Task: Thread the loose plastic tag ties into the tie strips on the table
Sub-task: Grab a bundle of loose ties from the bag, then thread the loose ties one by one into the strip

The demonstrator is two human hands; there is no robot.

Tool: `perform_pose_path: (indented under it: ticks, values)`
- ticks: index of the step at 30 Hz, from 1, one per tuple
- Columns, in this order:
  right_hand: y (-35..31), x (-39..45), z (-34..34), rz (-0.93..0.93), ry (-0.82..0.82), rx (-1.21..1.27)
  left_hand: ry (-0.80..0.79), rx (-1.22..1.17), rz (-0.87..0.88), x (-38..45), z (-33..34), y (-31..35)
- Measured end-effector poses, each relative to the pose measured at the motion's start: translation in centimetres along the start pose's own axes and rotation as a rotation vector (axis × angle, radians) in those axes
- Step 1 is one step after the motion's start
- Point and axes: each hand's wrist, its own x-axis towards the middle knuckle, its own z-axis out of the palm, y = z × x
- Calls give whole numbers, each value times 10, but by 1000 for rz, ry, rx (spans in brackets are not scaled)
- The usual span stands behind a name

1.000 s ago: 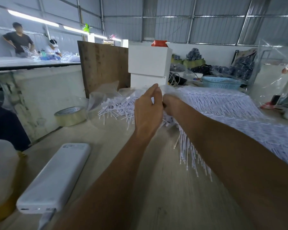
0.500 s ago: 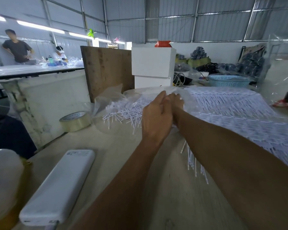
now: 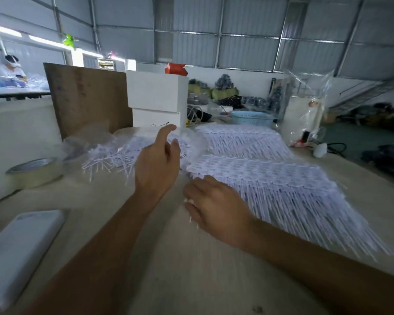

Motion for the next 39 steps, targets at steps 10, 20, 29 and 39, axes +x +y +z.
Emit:
perform_pose_path:
  ticks: [10, 20, 29, 39]
  values:
    - [151, -113, -45, 674, 75, -65, -546, 540, 95, -35, 43, 12]
    - [252, -160, -44, 1059, 199, -79, -363, 435, -28, -34, 57, 5]
    - [243, -167, -33, 1145, 119, 174, -421, 377, 92, -32, 67, -9]
    - [241, -156, -42, 1058, 658, 865, -367, 101, 26, -32, 71, -2]
